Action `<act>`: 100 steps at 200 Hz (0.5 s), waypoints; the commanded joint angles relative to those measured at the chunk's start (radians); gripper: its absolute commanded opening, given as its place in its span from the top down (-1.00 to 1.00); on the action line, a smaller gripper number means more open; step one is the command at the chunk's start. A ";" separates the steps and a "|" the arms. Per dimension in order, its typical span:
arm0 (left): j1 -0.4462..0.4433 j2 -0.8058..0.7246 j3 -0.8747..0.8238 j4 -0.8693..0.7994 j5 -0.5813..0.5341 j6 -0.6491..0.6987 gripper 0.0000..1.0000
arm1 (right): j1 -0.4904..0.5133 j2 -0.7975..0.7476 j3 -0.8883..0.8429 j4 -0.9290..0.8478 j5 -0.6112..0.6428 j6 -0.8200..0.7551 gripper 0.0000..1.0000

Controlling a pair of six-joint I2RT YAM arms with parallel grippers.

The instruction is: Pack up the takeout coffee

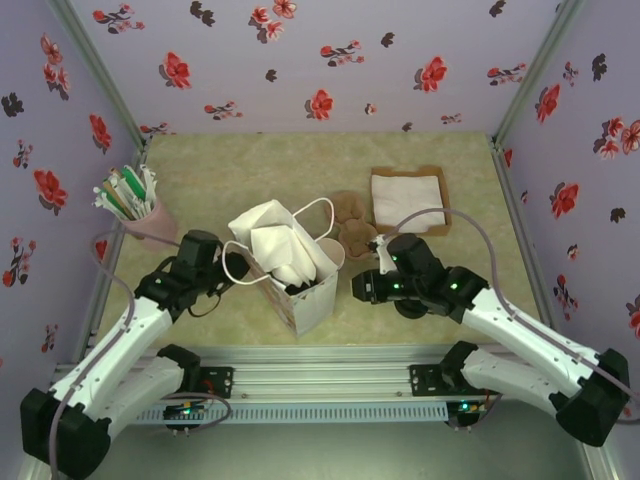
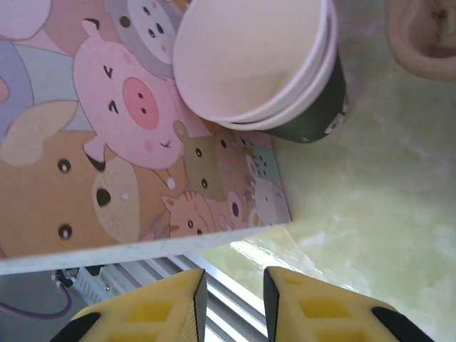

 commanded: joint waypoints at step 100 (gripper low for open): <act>0.138 0.157 0.031 0.220 0.094 0.064 0.37 | 0.146 0.213 0.068 0.203 0.024 0.008 0.42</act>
